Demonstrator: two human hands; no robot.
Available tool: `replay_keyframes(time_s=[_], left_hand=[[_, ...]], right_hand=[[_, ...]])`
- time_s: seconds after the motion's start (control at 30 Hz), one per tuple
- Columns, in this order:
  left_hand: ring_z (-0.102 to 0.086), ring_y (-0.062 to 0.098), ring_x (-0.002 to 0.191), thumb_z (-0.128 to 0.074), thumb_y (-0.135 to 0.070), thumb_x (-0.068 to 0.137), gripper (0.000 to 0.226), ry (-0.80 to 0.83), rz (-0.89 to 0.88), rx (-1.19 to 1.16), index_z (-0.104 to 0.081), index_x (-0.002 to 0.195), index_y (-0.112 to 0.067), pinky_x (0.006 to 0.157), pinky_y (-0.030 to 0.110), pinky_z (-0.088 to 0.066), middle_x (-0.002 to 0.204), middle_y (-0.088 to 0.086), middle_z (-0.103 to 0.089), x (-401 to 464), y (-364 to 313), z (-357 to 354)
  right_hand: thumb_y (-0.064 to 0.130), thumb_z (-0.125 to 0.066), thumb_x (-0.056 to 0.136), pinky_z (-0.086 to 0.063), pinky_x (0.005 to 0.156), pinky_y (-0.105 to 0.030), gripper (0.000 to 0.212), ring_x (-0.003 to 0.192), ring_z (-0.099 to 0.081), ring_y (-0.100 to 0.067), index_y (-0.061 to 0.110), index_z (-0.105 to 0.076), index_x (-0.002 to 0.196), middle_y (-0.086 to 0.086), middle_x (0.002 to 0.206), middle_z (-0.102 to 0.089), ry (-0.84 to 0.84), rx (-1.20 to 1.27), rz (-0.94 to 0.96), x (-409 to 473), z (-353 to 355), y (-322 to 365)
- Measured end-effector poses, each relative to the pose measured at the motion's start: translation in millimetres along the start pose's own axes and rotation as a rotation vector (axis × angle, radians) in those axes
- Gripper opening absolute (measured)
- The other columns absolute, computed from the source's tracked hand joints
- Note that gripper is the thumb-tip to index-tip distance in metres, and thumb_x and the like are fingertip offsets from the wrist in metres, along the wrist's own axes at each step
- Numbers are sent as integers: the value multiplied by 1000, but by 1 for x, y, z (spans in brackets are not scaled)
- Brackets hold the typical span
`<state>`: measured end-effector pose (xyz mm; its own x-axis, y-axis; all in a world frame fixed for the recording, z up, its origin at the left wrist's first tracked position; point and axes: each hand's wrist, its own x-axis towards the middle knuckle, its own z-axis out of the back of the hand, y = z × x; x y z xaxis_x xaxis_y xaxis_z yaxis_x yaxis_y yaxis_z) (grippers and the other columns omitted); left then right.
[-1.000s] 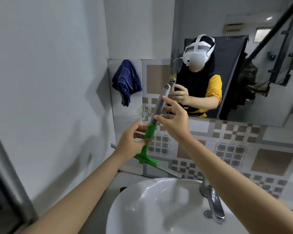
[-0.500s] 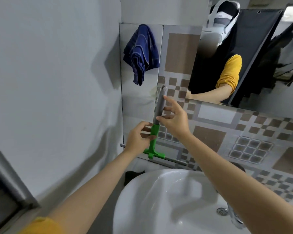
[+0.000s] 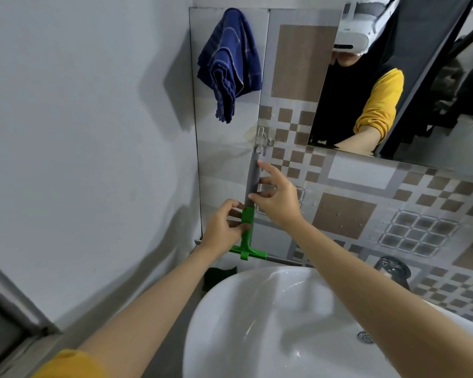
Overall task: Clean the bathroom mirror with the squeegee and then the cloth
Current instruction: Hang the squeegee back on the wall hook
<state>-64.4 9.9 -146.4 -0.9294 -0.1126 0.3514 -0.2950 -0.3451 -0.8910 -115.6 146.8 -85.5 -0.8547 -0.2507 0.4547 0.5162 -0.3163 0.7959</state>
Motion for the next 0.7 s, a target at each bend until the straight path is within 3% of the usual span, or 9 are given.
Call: replay_keyframes(time_s=[0.2, 0.4, 0.47, 0.57, 0.7], left_hand=[[-63, 12, 90, -71, -6, 78, 31, 2, 28, 47, -53, 100, -19, 78, 26, -57, 93, -5, -62, 6, 8, 0], [-62, 12, 94, -70, -10, 79, 32, 15, 47, 100, -53, 102, -23, 81, 31, -57, 99, -3, -63, 11, 14, 0], [-61, 10, 97, -71, -12, 79, 32, 17, 32, 141, -56, 105, -21, 84, 32, -56, 102, -3, -63, 14, 13, 4], [-64, 14, 96, -70, -13, 81, 26, -109, 2, 113, -57, 102, -21, 83, 28, -55, 101, 0, -63, 24, -5, 18], [-68, 17, 82, -61, -17, 83, 13, -420, -264, 58, -56, 94, -21, 71, 29, -56, 90, 2, -67, 52, -72, 54]], right_hand=[[0, -73, 78, -57, 67, -16, 73, 76, -65, -4, 26, -41, 139, 1, 107, -56, -5, 21, -41, 3, -4, -6], [2, -67, 84, -60, 77, -30, 69, 83, -67, -12, 28, -38, 141, -7, 121, -57, 18, 0, -68, 2, -3, -5], [7, -66, 86, -59, 78, -29, 64, 83, -68, -12, 27, -40, 140, -8, 125, -57, 17, -26, -60, 0, 0, -3], [15, -67, 86, -58, 78, -25, 52, 87, -64, -12, 22, -48, 134, -4, 119, -58, -46, -75, 37, 4, 9, 10], [13, -65, 87, -55, 79, -23, 35, 89, -61, -12, 14, -58, 122, -1, 106, -60, -182, -67, 225, 29, 28, 56]])
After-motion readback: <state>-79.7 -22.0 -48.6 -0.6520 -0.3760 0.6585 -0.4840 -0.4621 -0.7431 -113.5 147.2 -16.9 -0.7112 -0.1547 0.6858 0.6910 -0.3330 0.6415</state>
